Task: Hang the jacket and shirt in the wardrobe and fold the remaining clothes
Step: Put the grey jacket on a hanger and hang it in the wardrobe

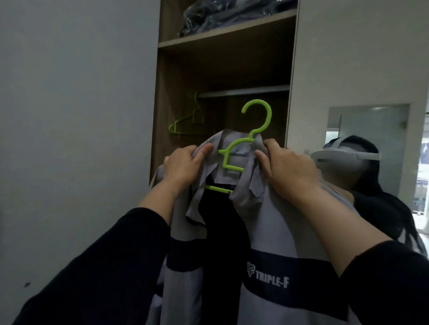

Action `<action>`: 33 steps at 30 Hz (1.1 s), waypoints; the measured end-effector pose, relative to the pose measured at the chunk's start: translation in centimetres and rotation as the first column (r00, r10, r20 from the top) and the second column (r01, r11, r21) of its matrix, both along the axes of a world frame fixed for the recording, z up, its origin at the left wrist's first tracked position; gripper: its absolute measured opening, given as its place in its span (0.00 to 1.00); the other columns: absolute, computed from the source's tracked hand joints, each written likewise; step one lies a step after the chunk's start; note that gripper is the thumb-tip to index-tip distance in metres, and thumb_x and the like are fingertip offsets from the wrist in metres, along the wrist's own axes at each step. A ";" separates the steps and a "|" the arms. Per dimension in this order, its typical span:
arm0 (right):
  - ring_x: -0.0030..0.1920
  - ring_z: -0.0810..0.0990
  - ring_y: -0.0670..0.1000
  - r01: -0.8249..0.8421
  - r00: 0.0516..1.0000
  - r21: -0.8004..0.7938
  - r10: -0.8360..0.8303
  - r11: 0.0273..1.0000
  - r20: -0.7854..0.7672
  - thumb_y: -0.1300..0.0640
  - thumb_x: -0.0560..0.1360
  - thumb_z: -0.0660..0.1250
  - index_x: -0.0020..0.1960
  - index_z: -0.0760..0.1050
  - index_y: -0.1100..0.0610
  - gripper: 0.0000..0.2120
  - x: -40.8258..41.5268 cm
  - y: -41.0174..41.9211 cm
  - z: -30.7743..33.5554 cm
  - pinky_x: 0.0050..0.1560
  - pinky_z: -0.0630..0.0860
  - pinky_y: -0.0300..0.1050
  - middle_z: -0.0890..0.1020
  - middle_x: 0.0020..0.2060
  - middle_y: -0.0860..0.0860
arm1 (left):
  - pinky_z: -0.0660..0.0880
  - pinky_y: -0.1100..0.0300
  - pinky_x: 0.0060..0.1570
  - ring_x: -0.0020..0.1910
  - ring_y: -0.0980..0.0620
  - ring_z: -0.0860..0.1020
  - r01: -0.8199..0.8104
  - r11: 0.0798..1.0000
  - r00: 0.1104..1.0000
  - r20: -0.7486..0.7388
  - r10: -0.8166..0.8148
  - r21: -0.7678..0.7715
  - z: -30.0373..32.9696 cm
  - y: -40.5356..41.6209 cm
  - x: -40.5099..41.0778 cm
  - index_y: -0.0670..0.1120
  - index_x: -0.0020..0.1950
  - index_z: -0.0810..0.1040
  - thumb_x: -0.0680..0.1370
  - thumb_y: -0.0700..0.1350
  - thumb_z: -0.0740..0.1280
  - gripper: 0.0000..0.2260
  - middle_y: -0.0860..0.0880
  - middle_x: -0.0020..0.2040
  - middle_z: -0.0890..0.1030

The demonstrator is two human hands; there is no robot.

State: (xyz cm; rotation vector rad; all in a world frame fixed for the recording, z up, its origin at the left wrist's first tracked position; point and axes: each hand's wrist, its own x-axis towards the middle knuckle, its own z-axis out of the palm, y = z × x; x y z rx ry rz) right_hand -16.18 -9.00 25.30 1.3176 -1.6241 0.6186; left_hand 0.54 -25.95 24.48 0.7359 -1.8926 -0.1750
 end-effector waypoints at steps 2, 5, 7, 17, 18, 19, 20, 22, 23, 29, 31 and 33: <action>0.41 0.82 0.61 0.067 0.997 0.029 -0.066 0.997 -0.032 0.38 0.78 0.41 0.56 0.68 0.53 0.26 -0.9 -0.5 -0.5 0.39 0.77 0.53 0.82 0.42 0.58 | 0.70 0.50 0.47 0.38 0.45 0.74 0.016 1.000 0.998 -0.058 -0.017 -0.010 0.8 -2.6 -0.1 0.47 0.32 0.71 0.79 0.64 0.54 0.25 0.51 0.30 0.73; 0.38 0.82 0.61 0.126 0.990 0.021 -0.124 0.992 -0.070 0.39 0.78 0.42 0.53 0.69 0.55 0.25 -0.9 -1.9 -1.0 0.34 0.74 0.50 0.82 0.39 0.57 | 0.65 0.53 0.35 0.31 0.44 0.72 0.068 0.998 0.989 -0.134 -0.068 -0.006 1.8 -5.8 -1.1 0.46 0.25 0.65 0.80 0.62 0.55 0.28 0.48 0.24 0.68; 0.34 0.81 0.60 0.171 0.979 0.008 -0.169 0.985 -0.110 0.41 0.80 0.46 0.52 0.71 0.56 0.22 -0.4 -3.2 -1.0 0.31 0.71 0.47 0.81 0.35 0.56 | 0.62 0.54 0.31 0.28 0.46 0.70 0.093 0.995 0.986 -0.141 -0.086 0.040 2.1 -7.8 -2.0 0.45 0.23 0.64 0.79 0.63 0.55 0.30 0.47 0.23 0.67; 0.23 0.72 0.57 0.369 0.910 -0.136 -0.388 0.919 -0.149 0.48 0.81 0.54 0.47 0.71 0.56 0.14 0.2 -8.0 0.3 0.24 0.66 0.42 0.77 0.28 0.53 | 0.68 0.54 0.39 0.37 0.46 0.74 0.199 0.976 0.964 0.163 -0.210 0.085 6.1 -13.0 -7.3 0.47 0.32 0.75 0.79 0.65 0.42 0.33 0.47 0.35 0.76; 0.23 0.69 0.56 0.408 0.892 -0.130 -0.425 0.904 -0.153 0.47 0.81 0.54 0.47 0.70 0.56 0.14 0.4 -8.5 0.8 0.25 0.63 0.41 0.75 0.28 0.52 | 0.68 0.54 0.40 0.38 0.45 0.74 0.201 0.976 0.967 0.141 -0.212 0.087 6.3 -13.5 -7.7 0.47 0.32 0.74 0.79 0.65 0.41 0.33 0.46 0.36 0.76; 0.24 0.67 0.55 0.440 0.876 -0.121 -0.455 0.890 -0.160 0.47 0.81 0.53 0.48 0.70 0.56 0.14 0.7 -9.1 1.3 0.25 0.60 0.41 0.72 0.28 0.51 | 0.70 0.53 0.42 0.40 0.43 0.75 0.208 0.973 0.969 0.117 -0.219 0.095 6.5 -14.1 -8.1 0.47 0.33 0.74 0.80 0.65 0.41 0.33 0.45 0.38 0.77; 0.24 0.66 0.55 0.463 0.862 -0.120 -0.477 0.878 -0.168 0.47 0.81 0.54 0.48 0.70 0.56 0.14 1.1 -9.7 1.7 0.25 0.58 0.40 0.70 0.28 0.50 | 0.71 0.51 0.47 0.44 0.42 0.76 0.222 0.968 0.968 0.097 -0.233 0.113 6.6 -14.8 -8.4 0.46 0.35 0.76 0.80 0.64 0.41 0.33 0.44 0.41 0.79; 0.23 0.64 0.54 0.500 0.840 -0.110 -0.512 0.859 -0.179 0.48 0.81 0.56 0.48 0.70 0.57 0.13 1.7 -11.0 2.6 0.24 0.58 0.40 0.67 0.27 0.51 | 0.69 0.47 0.58 0.54 0.40 0.76 0.242 0.958 0.964 0.077 -0.256 0.157 6.4 -16.0 -9.1 0.44 0.49 0.80 0.81 0.62 0.41 0.32 0.42 0.51 0.79; 0.24 0.64 0.54 0.520 0.829 -0.094 -0.528 0.849 -0.183 0.48 0.82 0.55 0.49 0.70 0.57 0.13 1.8 -11.6 3.0 0.24 0.58 0.41 0.67 0.28 0.51 | 0.67 0.46 0.61 0.59 0.39 0.74 0.246 0.957 0.963 0.071 -0.260 0.156 6.1 -16.4 -9.5 0.45 0.56 0.78 0.81 0.61 0.42 0.30 0.42 0.56 0.78; 0.26 0.64 0.54 0.609 0.779 -0.059 -0.610 0.791 -0.143 0.47 0.83 0.50 0.56 0.67 0.55 0.14 1.1 -15.0 5.5 0.25 0.55 0.41 0.61 0.27 0.49 | 0.61 0.48 0.69 0.70 0.41 0.64 0.383 0.918 0.921 0.033 -0.388 0.106 5.1 -17.3 -12.4 0.42 0.71 0.65 0.84 0.48 0.50 0.19 0.41 0.71 0.66; 0.28 0.67 0.55 0.625 0.771 -0.051 -0.626 0.779 -0.114 0.47 0.83 0.50 0.58 0.68 0.55 0.14 0.1 -15.8 6.3 0.25 0.58 0.42 0.65 0.29 0.50 | 0.64 0.48 0.69 0.71 0.43 0.65 0.444 0.886 0.886 0.082 -0.457 0.136 6.3 -18.1 -12.6 0.45 0.74 0.63 0.83 0.46 0.53 0.19 0.44 0.73 0.66; 0.34 0.76 0.58 0.625 0.773 -0.063 -0.628 0.778 -0.086 0.48 0.83 0.51 0.59 0.68 0.56 0.14 -0.9 -16.2 7.1 0.28 0.61 0.44 0.72 0.34 0.52 | 0.69 0.49 0.65 0.68 0.43 0.69 0.345 0.938 0.921 0.179 -0.345 0.032 7.7 -19.4 -12.1 0.48 0.73 0.65 0.82 0.45 0.55 0.19 0.45 0.71 0.70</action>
